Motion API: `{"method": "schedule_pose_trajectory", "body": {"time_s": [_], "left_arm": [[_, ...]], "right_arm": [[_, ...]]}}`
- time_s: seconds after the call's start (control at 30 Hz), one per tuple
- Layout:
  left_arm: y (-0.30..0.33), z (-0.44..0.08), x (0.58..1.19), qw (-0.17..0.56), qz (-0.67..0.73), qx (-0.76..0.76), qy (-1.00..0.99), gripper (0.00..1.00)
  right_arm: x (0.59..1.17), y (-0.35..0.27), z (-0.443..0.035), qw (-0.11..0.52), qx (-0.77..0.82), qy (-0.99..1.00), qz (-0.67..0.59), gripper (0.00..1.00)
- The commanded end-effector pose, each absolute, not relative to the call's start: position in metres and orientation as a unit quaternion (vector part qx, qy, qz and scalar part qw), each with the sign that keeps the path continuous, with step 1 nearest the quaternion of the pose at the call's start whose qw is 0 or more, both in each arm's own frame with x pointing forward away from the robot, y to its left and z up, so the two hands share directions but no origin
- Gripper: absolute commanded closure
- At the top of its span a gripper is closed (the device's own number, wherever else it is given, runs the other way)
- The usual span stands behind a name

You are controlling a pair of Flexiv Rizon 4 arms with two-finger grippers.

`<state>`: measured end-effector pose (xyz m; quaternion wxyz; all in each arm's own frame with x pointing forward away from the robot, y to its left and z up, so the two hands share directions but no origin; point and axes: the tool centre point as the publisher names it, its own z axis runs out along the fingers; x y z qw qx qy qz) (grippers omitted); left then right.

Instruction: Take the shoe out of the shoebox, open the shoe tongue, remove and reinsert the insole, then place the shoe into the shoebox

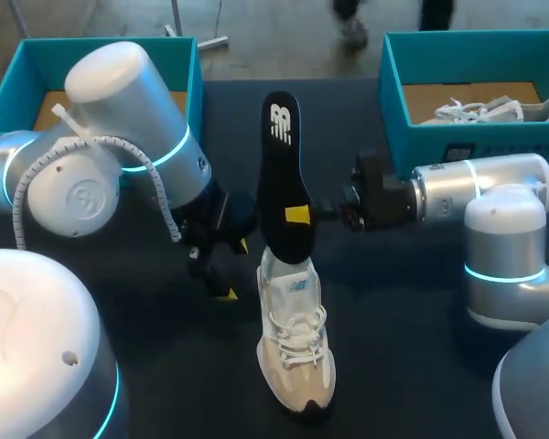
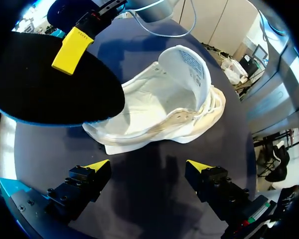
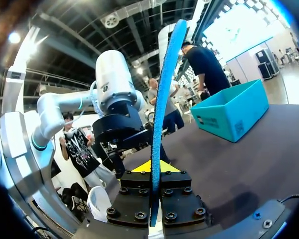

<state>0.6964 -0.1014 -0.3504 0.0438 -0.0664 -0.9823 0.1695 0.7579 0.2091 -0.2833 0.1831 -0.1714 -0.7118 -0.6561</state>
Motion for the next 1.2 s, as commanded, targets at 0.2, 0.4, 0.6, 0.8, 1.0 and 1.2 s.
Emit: {"method": "schedule_pose_trajectory", "body": {"time_s": [0.2,0.4,0.6,0.8,1.0,1.2], "left_arm": [[-0.102,-0.351,0.696,0.043,0.169,-0.066,-0.982,0.00],[-0.102,-0.351,0.696,0.043,0.169,-0.066,-0.982,0.00],[-0.102,-0.351,0.696,0.043,0.169,-0.066,-0.982,0.00],[-0.102,-0.351,0.696,0.043,0.169,-0.066,-0.982,0.00],[-0.102,-0.351,0.696,0.043,0.169,-0.066,-0.982,0.00],[-0.102,-0.351,0.696,0.043,0.169,-0.066,-0.982,0.00]], "right_arm": [[0.753,0.209,-0.290,0.185,-0.170,-0.708,-0.660,1.00],[0.749,0.208,-0.293,0.186,-0.172,-0.706,-0.661,1.00],[0.747,0.210,-0.295,0.186,-0.172,-0.705,-0.662,1.00],[0.748,0.212,-0.298,0.188,-0.170,-0.703,-0.664,1.00],[0.748,0.214,-0.302,0.191,-0.169,-0.700,-0.667,1.00],[0.747,0.215,-0.307,0.196,-0.171,-0.697,-0.669,1.00]]}}
